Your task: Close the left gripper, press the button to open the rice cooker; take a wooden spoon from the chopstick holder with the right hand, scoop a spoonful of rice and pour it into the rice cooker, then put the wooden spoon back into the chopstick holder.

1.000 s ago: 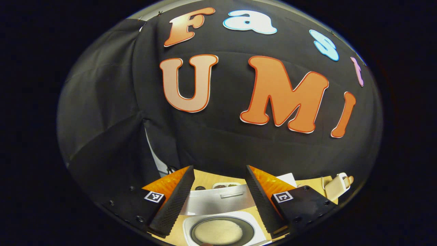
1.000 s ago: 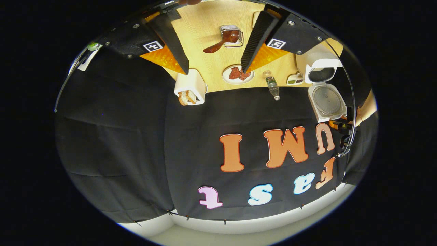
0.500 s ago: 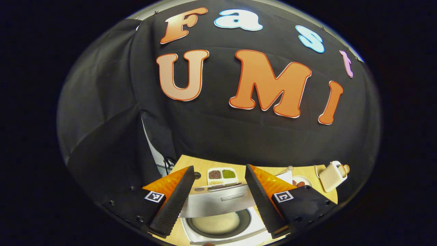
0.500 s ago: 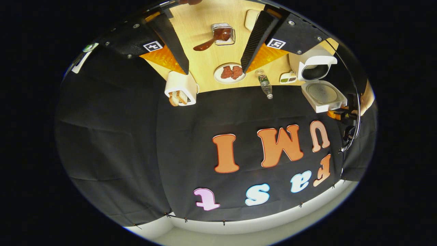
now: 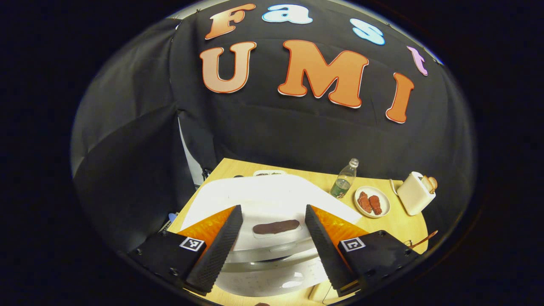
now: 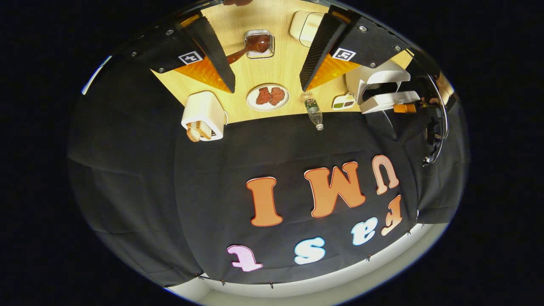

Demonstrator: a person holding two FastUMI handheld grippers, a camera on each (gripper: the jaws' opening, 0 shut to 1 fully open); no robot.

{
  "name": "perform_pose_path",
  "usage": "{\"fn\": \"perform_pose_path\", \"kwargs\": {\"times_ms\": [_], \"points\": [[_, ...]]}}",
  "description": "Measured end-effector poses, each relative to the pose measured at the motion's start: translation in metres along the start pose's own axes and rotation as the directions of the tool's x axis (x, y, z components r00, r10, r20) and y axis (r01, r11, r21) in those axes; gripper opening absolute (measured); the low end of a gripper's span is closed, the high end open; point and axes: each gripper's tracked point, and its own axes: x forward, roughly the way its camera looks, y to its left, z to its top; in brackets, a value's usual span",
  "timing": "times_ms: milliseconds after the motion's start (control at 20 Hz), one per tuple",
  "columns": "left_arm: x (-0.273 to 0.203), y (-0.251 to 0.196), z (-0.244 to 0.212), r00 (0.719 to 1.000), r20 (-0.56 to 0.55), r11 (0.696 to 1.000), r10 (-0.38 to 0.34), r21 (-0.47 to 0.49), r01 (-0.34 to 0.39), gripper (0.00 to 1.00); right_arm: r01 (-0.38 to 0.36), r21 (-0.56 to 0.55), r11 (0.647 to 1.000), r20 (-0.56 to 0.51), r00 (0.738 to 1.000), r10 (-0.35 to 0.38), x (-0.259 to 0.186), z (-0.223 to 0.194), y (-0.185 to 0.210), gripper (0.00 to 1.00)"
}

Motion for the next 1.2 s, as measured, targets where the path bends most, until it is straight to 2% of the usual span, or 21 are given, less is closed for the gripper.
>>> {"fn": "perform_pose_path", "kwargs": {"times_ms": [250,350,600,850,950,1200], "points": [[0.012,-0.003,-0.060,0.998,-0.031,0.999,0.045,-0.011,-0.046,1.00,-0.003,-0.017,1.000,-0.013,1.000,0.003,-0.002,-0.006,-0.004,0.95],[0.014,-0.002,-0.059,0.998,0.006,0.998,0.064,0.013,-0.064,1.00,0.005,-0.015,1.000,-0.016,1.000,-0.005,-0.003,-0.008,-0.008,0.95],[0.021,-0.001,-0.068,0.998,-0.033,0.999,0.047,0.026,-0.046,1.00,0.011,0.002,1.000,-0.032,0.999,-0.011,-0.005,-0.016,-0.014,0.95],[0.018,-0.004,-0.058,0.998,-0.033,0.997,0.050,0.067,-0.048,1.00,0.010,-0.011,1.000,-0.033,0.999,-0.010,-0.009,-0.017,-0.014,0.95],[0.005,0.002,-0.055,0.997,-0.039,0.997,0.063,0.046,-0.061,0.99,0.026,-0.022,0.999,-0.001,1.000,-0.026,-0.013,-0.005,-0.019,0.95],[-0.061,0.015,0.024,0.990,0.137,1.000,0.021,-0.014,-0.019,1.00,0.066,-0.047,0.997,0.076,0.995,-0.062,-0.022,0.029,-0.035,0.95]]}}
